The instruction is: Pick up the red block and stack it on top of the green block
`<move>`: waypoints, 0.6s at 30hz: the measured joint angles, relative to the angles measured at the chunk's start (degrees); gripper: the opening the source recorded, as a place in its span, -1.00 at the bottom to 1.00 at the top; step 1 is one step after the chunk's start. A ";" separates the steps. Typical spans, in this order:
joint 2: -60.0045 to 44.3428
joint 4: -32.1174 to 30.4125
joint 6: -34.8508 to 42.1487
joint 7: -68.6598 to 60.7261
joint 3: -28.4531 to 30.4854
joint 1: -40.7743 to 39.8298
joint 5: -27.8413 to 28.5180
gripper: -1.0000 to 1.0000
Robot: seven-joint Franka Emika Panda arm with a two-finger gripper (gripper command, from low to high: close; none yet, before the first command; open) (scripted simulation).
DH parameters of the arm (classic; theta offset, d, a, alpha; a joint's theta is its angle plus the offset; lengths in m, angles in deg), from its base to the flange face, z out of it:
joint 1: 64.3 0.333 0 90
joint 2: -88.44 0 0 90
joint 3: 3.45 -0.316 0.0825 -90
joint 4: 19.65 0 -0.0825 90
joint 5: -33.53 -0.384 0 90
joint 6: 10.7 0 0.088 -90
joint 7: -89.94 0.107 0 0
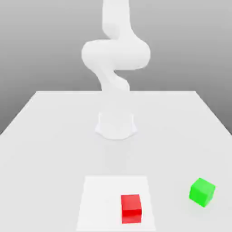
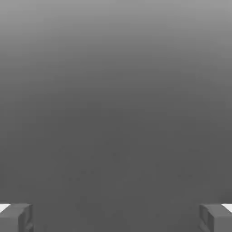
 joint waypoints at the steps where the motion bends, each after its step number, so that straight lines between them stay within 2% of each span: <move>1: -2.26 -0.59 -0.97 0.08 -0.17 0.02 0.08 0.00; 18: -37.75 -9.86 -16.17 1.18 -2.39 0.87 1.16 0.00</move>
